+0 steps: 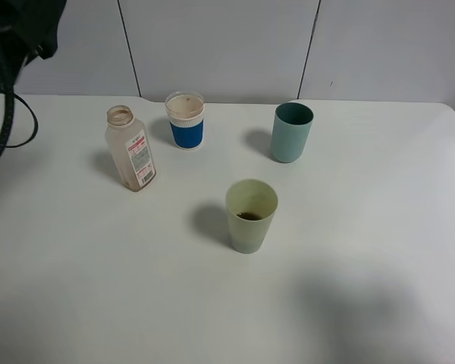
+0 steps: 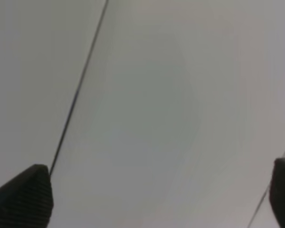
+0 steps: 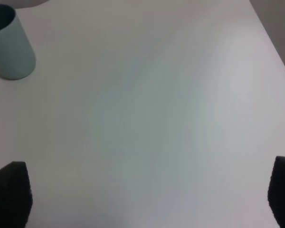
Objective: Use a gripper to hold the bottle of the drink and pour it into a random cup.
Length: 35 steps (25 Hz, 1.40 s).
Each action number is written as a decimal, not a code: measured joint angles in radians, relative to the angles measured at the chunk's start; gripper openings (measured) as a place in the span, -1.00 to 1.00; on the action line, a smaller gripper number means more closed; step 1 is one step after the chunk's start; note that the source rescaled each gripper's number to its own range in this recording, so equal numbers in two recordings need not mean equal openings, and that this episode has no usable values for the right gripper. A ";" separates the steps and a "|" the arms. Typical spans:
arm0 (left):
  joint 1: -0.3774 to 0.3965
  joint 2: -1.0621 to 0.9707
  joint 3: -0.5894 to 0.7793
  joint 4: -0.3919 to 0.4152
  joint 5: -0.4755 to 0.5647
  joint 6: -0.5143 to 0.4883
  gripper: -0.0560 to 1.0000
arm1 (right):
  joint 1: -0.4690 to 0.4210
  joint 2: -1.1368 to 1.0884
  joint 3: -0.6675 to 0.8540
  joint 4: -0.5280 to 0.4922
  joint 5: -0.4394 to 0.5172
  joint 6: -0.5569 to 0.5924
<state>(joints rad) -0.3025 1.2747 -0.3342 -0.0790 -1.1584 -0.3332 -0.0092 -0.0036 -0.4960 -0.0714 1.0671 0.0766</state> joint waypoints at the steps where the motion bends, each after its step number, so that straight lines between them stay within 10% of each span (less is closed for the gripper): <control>1: 0.000 -0.033 0.000 -0.008 0.031 0.021 0.73 | 0.000 0.000 0.000 0.000 0.000 0.000; 35: 0.000 -1.063 -0.100 0.115 1.393 0.129 0.70 | 0.000 0.000 0.000 0.000 0.000 0.000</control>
<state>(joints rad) -0.3025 0.2117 -0.4338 0.0361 0.2344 -0.2039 -0.0092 -0.0036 -0.4960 -0.0714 1.0671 0.0766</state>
